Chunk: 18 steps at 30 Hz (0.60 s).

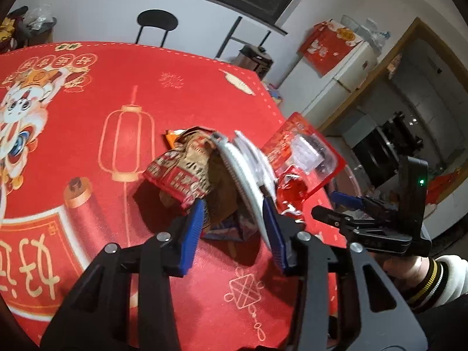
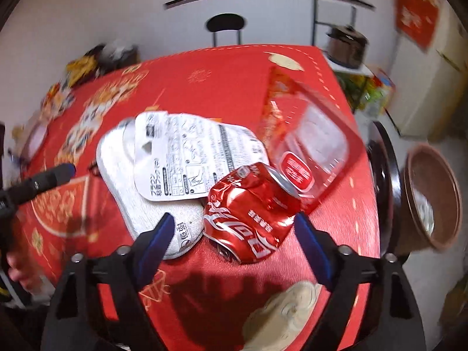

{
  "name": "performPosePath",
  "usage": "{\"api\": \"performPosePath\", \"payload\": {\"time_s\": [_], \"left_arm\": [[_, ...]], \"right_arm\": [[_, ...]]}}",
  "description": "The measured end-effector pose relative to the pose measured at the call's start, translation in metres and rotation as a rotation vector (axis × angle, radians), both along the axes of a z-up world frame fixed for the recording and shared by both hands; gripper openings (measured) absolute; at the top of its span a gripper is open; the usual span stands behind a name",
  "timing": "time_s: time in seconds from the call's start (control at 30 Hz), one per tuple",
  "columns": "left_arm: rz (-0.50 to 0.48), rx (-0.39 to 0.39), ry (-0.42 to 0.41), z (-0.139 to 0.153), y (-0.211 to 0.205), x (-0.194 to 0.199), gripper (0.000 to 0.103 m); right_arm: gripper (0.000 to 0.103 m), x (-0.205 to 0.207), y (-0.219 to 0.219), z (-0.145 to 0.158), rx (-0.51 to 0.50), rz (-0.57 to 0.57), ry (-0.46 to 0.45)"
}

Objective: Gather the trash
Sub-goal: 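Grasp the crushed red Coca-Cola can with the right tool while the left tool grasps the white sponge pad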

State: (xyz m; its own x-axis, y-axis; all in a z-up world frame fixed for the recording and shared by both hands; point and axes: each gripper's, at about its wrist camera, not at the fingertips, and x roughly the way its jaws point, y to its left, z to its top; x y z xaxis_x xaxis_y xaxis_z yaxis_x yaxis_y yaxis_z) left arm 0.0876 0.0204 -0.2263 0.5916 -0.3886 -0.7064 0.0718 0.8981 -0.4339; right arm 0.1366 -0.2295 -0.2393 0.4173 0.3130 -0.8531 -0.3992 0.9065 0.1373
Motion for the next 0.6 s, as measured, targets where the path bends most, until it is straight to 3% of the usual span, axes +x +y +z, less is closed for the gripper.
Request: {"api": "performPosePath", "payload": {"time_s": [0.1,0.23,0.43,0.6], "left_arm": [[0.025,-0.026,0.015,-0.002,0.001,-0.004,0.040],[0.040,-0.021,0.030,-0.005,-0.002,-0.007,0.039],[0.028,-0.028,0.042,-0.011,-0.008,-0.005,0.039],[0.021,-0.046,0.063,-0.018,-0.009,0.001,0.039]], "right_arm": [[0.065,0.001,0.004,-0.010,-0.009,0.051,0.028],[0.064,-0.002,0.011,-0.019,-0.064,0.127,0.017],[0.054,-0.009,0.027,-0.033,-0.197,0.258,-0.016],[0.044,-0.008,0.032,-0.045,-0.255,0.287,-0.025]]}}
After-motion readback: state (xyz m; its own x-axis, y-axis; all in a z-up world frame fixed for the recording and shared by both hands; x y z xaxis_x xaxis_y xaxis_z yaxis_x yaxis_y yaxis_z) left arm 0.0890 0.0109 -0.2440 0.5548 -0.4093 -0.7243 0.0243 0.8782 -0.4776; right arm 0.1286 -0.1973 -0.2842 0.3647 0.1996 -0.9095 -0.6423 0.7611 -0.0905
